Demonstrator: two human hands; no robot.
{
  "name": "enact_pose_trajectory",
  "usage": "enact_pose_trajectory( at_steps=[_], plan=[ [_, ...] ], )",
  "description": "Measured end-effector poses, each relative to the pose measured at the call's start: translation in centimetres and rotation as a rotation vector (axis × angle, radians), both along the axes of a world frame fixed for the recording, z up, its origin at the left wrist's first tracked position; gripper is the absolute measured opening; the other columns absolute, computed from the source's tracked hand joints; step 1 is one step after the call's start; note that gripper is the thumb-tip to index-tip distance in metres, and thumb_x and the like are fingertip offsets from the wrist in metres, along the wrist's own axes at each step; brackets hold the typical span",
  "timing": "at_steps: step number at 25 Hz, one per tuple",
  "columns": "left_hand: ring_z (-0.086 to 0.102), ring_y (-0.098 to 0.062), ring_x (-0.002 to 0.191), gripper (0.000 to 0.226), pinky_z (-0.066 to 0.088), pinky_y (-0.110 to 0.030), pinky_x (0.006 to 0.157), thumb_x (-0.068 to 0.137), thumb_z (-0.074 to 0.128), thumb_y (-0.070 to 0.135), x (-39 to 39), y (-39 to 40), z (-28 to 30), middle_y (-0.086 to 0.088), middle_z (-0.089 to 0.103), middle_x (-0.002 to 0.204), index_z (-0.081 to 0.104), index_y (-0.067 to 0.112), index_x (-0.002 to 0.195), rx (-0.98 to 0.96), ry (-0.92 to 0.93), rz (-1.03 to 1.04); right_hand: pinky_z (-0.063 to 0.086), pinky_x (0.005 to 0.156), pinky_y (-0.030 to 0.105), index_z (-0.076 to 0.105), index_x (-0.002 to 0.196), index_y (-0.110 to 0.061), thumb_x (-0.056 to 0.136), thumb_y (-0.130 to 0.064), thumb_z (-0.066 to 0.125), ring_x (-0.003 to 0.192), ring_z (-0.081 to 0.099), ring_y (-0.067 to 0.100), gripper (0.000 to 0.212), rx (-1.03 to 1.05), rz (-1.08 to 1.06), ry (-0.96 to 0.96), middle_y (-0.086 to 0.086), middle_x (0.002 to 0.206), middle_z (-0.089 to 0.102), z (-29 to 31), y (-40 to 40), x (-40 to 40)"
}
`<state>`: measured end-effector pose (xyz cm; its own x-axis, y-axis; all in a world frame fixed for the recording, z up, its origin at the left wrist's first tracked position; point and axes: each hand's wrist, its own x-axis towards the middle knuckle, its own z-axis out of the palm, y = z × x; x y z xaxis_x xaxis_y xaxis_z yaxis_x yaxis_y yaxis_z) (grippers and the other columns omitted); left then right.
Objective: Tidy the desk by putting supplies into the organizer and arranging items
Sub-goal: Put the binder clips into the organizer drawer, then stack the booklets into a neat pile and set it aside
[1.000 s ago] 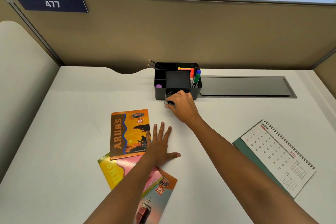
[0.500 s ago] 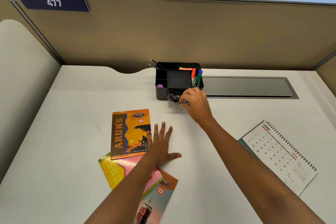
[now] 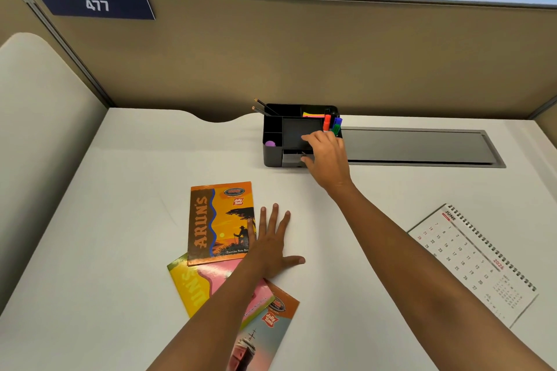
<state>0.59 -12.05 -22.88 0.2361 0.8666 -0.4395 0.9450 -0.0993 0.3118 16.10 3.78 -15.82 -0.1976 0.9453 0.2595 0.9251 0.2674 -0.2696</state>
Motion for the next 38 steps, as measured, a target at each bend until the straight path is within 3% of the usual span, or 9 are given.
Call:
enact_pose_trajectory(
  at_steps=[7,15,19,22,26,29,32,35,38],
  plan=[
    [-0.039,-0.029,0.139,0.113,-0.021,-0.058,0.109,0.076,0.048,0.080,-0.1,0.0,-0.1,-0.002,-0.037,0.155,-0.019,0.029,0.152,0.005,-0.012,0.001,0.043,0.094,0.039,0.067,0.106,-0.016,0.087,-0.022,0.069,0.103,0.057,0.025,0.020,0.064,0.032,-0.053,0.005,0.104,0.068,-0.4,1.2,-0.3],
    [-0.037,-0.030,0.140,0.113,-0.020,-0.057,0.110,0.076,0.049,0.080,-0.1,0.1,-0.2,-0.002,-0.035,0.156,-0.017,0.029,0.153,0.018,-0.019,0.016,0.045,0.092,0.036,0.064,0.116,-0.014,0.086,-0.027,0.069,0.109,0.057,0.023,0.033,0.071,0.047,0.096,0.005,0.114,0.065,-0.6,-1.5,-0.1],
    [-0.027,-0.025,0.146,0.106,-0.017,-0.055,0.113,0.077,0.057,0.073,-0.3,0.1,0.3,0.002,-0.022,0.161,-0.001,0.030,0.155,0.024,-0.119,0.061,0.046,0.094,0.035,0.064,0.117,-0.013,0.087,-0.023,0.067,0.111,0.057,0.024,0.032,0.029,0.025,0.199,0.006,0.116,0.065,-1.3,-5.5,0.2],
    [-0.003,-0.018,0.151,0.080,-0.008,-0.051,0.118,0.085,0.061,0.056,-1.3,-0.2,1.2,0.003,0.009,0.163,0.026,0.027,0.151,0.164,-0.304,0.227,0.045,0.095,0.033,0.064,0.117,-0.015,0.088,-0.022,0.066,0.112,0.055,0.021,0.030,-0.028,-0.031,0.282,0.003,0.117,0.064,-2.5,-8.6,0.0],
    [0.023,-0.023,0.146,0.066,0.004,-0.054,0.119,0.085,0.067,0.037,-5.3,-1.5,1.8,-0.005,0.034,0.152,0.039,0.018,0.141,0.445,-0.220,0.544,0.044,0.099,0.029,0.059,0.120,-0.017,0.090,-0.019,0.065,0.116,0.051,0.016,0.030,-0.201,-0.087,0.483,-0.001,0.123,0.060,-4.1,-12.4,-2.5],
    [0.021,-0.032,0.145,0.086,0.008,-0.055,0.118,0.078,0.072,0.048,-8.9,-2.3,1.5,-0.014,0.031,0.152,0.032,0.012,0.145,0.401,-0.057,0.739,0.047,0.096,0.029,0.053,0.125,-0.015,0.090,-0.017,0.065,0.109,0.052,0.015,0.037,-0.374,-0.071,0.608,0.002,0.123,0.055,-4.9,-14.6,-5.5],
    [0.031,-0.037,0.138,0.102,0.019,-0.055,0.113,0.066,0.078,0.060,-11.2,-2.4,1.7,-0.016,0.038,0.143,0.032,0.008,0.142,0.279,-0.061,0.896,0.048,0.087,0.027,0.048,0.129,-0.011,0.089,-0.018,0.068,0.103,0.053,0.015,0.046,-0.553,-0.125,0.696,0.008,0.126,0.052,-5.3,-15.4,-8.8],
    [0.037,-0.035,0.130,0.100,0.030,-0.050,0.107,0.062,0.083,0.053,-11.2,-2.0,2.0,-0.014,0.043,0.136,0.034,0.010,0.137,0.230,-0.089,0.900,0.051,0.087,0.034,0.045,0.133,-0.008,0.086,-0.021,0.072,0.108,0.060,0.025,0.056,-0.677,-0.221,0.754,0.012,0.129,0.052,-5.2,-15.4,-11.2],
    [0.037,-0.034,0.129,0.091,0.033,-0.048,0.105,0.063,0.084,0.040,-10.6,-1.5,3.4,-0.014,0.042,0.135,0.034,0.013,0.135,0.143,-0.231,1.068,0.048,0.094,0.034,0.042,0.136,-0.006,0.076,-0.016,0.081,0.118,0.056,0.029,0.072,-0.730,-0.215,0.704,0.016,0.132,0.049,-4.9,-15.5,-12.2]
  ],
)
